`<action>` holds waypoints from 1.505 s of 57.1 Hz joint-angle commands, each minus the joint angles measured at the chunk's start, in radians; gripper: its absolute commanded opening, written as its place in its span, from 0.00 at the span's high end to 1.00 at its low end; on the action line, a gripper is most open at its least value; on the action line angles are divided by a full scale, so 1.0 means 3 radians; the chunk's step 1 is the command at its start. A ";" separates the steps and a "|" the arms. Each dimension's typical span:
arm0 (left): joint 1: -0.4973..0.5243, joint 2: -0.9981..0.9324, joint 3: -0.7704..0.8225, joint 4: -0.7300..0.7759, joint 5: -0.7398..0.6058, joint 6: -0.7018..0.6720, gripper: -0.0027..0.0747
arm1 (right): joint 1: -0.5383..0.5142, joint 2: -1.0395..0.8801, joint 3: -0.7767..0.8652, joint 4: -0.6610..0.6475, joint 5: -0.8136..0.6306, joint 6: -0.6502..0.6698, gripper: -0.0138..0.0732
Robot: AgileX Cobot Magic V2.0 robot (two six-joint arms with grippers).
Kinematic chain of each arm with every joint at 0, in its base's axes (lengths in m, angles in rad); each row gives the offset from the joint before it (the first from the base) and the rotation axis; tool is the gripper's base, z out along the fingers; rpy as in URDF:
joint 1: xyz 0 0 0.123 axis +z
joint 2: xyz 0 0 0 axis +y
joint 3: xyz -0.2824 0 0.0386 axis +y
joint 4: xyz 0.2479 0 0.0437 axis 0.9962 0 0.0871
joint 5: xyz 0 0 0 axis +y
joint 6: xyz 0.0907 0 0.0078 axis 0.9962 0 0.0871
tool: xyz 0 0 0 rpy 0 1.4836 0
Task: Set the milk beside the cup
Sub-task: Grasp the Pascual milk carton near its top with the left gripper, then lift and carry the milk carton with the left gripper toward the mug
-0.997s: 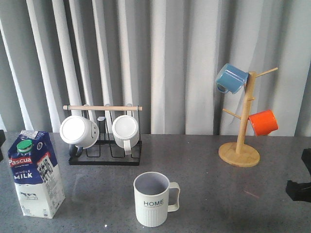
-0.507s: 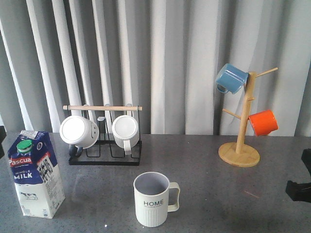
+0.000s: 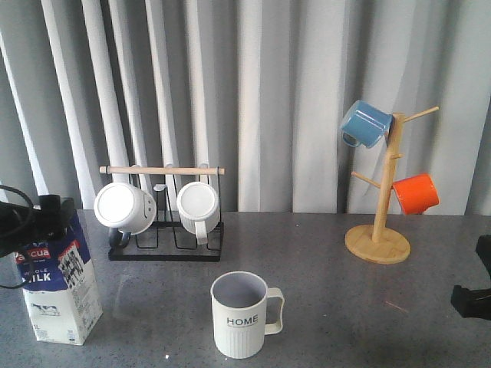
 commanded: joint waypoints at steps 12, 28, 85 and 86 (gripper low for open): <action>-0.0013 0.0359 -0.0115 -0.0009 -0.0337 -0.0033 0.04 | -0.0023 -0.0059 -0.0087 -0.0013 -0.0230 0.0006 0.85; -0.0013 0.0523 -0.0115 -0.0012 -0.0463 -0.0074 0.47 | -0.0023 -0.0059 -0.0087 -0.0013 -0.0230 0.0006 0.85; -0.0381 0.0235 -0.0126 -0.0423 -0.0193 0.0100 0.97 | -0.0023 -0.0059 -0.0087 -0.0013 -0.0230 0.0006 0.85; -0.0414 0.0220 -0.0126 -0.0520 -0.0202 0.0204 0.97 | -0.0023 -0.0059 -0.0087 -0.0013 -0.0230 0.0006 0.85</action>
